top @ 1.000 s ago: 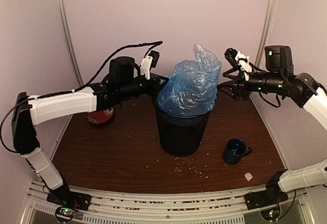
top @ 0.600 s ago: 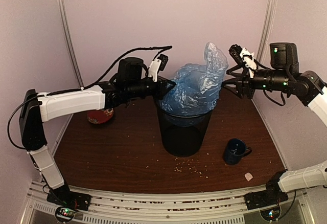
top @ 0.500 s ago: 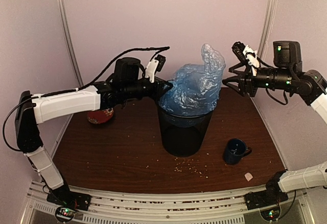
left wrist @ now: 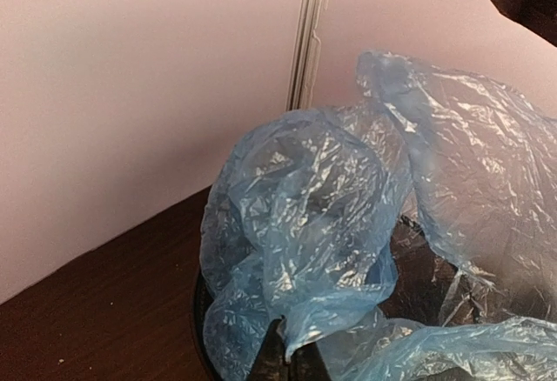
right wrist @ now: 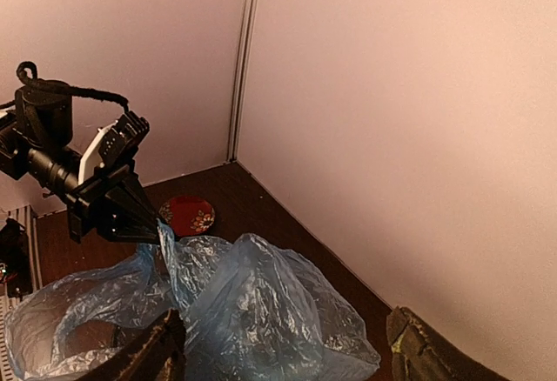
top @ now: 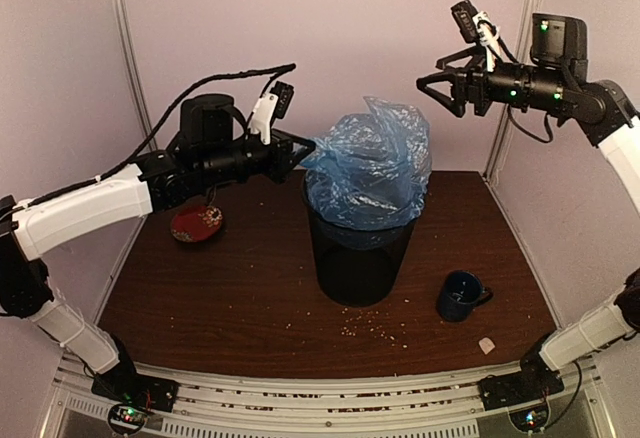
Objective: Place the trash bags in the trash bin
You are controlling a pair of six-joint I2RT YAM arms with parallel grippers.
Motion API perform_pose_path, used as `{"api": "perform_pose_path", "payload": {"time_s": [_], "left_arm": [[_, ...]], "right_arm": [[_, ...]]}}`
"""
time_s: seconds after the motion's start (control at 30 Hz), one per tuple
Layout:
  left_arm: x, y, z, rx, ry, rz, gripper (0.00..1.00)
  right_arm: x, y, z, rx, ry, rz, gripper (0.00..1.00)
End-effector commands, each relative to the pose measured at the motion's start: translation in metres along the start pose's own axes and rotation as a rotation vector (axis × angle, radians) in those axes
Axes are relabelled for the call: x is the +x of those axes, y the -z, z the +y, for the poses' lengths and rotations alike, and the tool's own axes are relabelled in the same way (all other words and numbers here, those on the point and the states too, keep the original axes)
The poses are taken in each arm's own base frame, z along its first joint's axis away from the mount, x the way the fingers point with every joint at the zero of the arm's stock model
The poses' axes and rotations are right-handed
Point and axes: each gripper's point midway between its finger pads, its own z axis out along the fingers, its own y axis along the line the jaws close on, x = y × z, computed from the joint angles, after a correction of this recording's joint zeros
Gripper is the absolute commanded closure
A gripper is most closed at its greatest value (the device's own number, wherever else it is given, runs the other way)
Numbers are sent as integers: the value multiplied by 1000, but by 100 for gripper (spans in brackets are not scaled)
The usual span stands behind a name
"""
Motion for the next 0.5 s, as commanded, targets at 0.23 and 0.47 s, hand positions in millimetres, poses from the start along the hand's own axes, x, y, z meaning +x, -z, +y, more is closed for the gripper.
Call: {"api": "perform_pose_path", "payload": {"time_s": [0.23,0.47], "left_arm": [[32,20,6,-42,36,72,100],[42,1,7,-29,48,79,100]], "right_arm": [[21,-46,34,-167,-86,91,17],[39,-58,49,-207,-115,134,18]]}}
